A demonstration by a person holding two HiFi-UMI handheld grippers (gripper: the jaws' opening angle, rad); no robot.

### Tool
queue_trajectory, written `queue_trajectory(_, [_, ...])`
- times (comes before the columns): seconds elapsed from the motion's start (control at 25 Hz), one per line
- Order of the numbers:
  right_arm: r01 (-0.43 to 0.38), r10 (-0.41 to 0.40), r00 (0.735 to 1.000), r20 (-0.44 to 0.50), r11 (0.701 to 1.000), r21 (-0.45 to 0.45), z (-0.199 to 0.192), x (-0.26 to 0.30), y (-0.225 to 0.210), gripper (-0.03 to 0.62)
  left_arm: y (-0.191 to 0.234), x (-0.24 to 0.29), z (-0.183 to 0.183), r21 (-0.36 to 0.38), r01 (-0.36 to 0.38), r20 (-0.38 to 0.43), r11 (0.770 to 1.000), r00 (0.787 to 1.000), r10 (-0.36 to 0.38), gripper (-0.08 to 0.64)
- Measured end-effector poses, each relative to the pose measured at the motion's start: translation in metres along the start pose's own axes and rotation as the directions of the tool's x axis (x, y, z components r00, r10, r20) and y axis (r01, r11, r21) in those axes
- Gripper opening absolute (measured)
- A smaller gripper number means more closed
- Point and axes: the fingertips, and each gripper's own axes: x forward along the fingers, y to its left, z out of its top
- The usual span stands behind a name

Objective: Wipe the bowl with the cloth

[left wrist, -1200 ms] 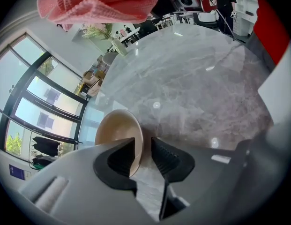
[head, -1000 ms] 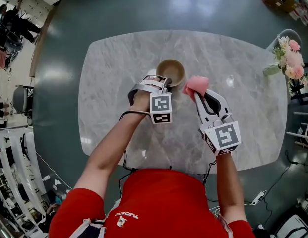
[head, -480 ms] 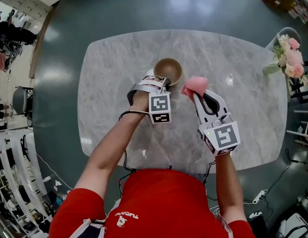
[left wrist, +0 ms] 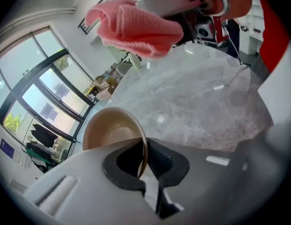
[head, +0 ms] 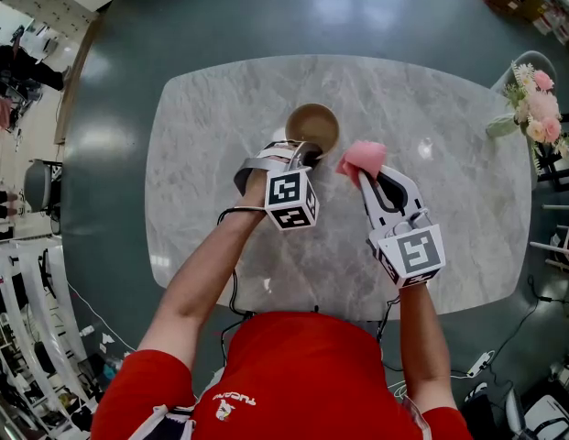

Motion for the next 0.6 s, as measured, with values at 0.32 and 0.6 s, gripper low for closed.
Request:
queue_trajectory(0.32, [-0.002,0.002,1.000,0.024,1.000,-0.016,0.012,-0.009,0.006,0.020,0.002,-0.040,0.033,-0.213,0.078,0.249,0.974,0.968,-0.024,0.011])
queue_trajectory(0.6, [-0.003,0.005,0.998,0.065,0.999,-0.038,0.032,-0.025,0.012,0.020,0.007,-0.084,0.055,-0.387,0.167,0.464,0.907,0.885,0.035,0.011])
